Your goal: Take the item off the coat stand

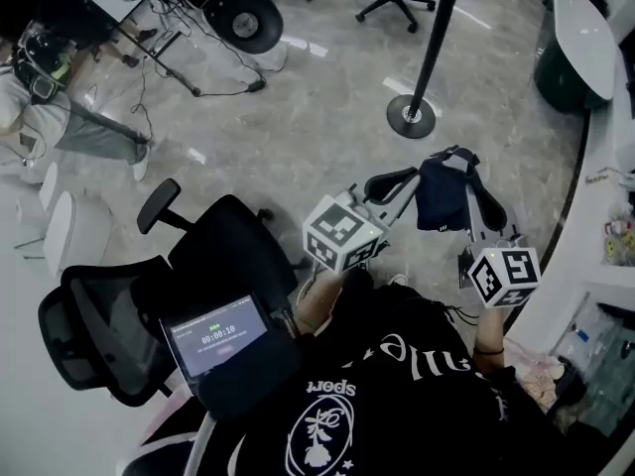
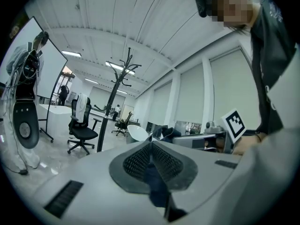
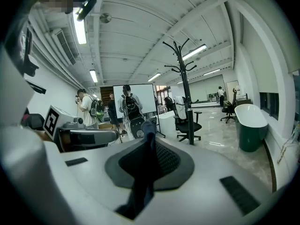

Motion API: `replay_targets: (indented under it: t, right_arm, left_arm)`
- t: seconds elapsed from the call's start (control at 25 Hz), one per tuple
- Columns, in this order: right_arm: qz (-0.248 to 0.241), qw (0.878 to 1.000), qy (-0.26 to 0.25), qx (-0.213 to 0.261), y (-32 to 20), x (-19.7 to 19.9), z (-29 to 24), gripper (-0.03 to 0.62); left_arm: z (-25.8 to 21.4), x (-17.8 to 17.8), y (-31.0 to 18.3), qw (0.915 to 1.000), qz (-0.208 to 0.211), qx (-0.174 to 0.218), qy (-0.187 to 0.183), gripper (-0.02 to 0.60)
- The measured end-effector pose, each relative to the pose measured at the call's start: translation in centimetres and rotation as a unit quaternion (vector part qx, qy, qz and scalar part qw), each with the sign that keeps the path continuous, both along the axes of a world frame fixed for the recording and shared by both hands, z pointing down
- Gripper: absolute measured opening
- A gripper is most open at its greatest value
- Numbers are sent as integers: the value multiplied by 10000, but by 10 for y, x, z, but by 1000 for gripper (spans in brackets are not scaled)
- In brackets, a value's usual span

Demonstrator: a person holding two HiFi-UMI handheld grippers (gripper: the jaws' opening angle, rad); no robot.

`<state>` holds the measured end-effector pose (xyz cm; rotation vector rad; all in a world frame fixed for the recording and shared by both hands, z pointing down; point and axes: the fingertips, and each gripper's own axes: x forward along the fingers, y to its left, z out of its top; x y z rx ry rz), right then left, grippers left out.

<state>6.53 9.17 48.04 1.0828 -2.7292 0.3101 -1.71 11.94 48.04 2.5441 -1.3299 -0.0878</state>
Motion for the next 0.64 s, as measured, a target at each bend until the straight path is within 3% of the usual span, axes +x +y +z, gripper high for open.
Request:
replay_targets:
  t: [0.64]
  right_arm:
    - [-232, 9997, -22, 48, -3, 3, 3, 38]
  left_arm:
    - [5, 17, -2, 9998, 24, -94, -185, 6]
